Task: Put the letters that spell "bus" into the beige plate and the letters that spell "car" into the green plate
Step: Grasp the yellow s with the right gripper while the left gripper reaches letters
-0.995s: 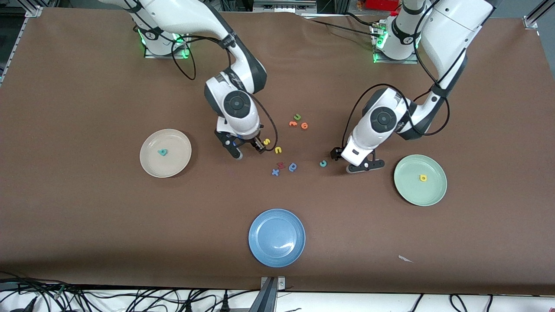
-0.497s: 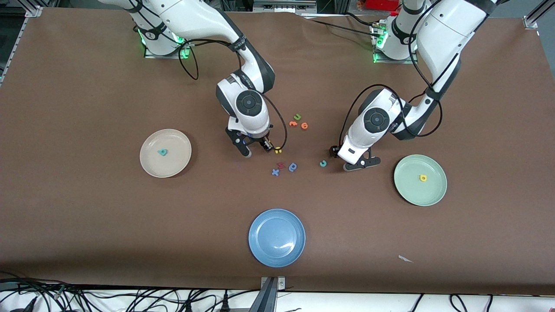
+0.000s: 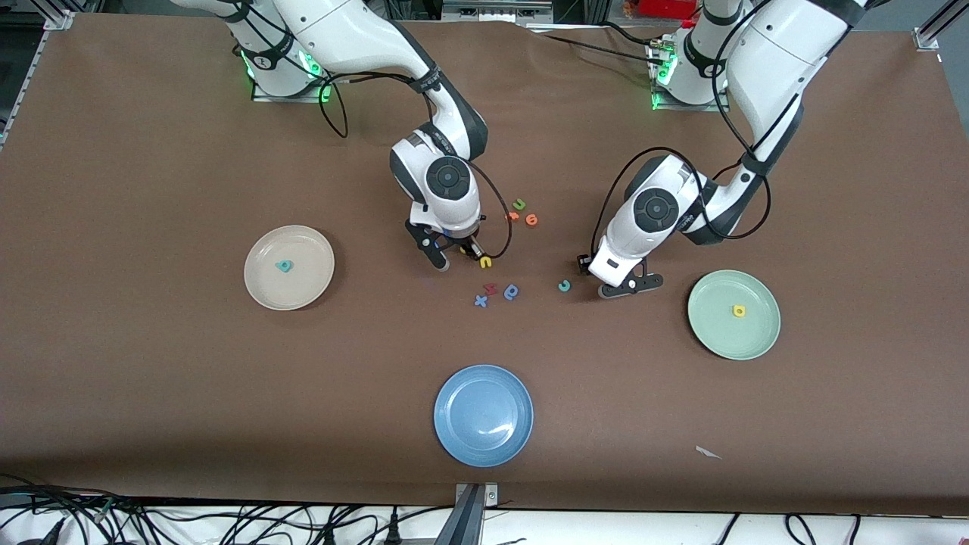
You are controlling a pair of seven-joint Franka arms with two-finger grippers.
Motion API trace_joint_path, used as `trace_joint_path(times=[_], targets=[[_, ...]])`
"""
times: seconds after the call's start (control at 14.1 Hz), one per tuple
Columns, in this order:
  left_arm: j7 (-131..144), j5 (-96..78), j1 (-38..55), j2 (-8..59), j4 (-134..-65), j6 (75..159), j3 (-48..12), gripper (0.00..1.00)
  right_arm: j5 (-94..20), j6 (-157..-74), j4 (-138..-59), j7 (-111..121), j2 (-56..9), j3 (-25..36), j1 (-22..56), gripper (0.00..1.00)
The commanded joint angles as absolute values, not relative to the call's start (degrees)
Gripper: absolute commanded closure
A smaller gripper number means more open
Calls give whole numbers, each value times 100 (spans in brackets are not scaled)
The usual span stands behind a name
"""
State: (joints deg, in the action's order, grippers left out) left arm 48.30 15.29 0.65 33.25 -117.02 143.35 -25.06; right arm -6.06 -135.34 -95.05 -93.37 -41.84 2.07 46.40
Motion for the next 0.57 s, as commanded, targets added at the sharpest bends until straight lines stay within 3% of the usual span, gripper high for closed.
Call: trace_joint_path(times=[0.0,0.5], targets=[[4975,1714,105,3392,-11646,14326,-2479,49,-615,-13640,-9396,-9404,-4341,255,4702,85],[4957,1758,88,3428,-11646,14326,-2461,65,-606,-13343,-9387,-9221,-4088,395,4676,87]])
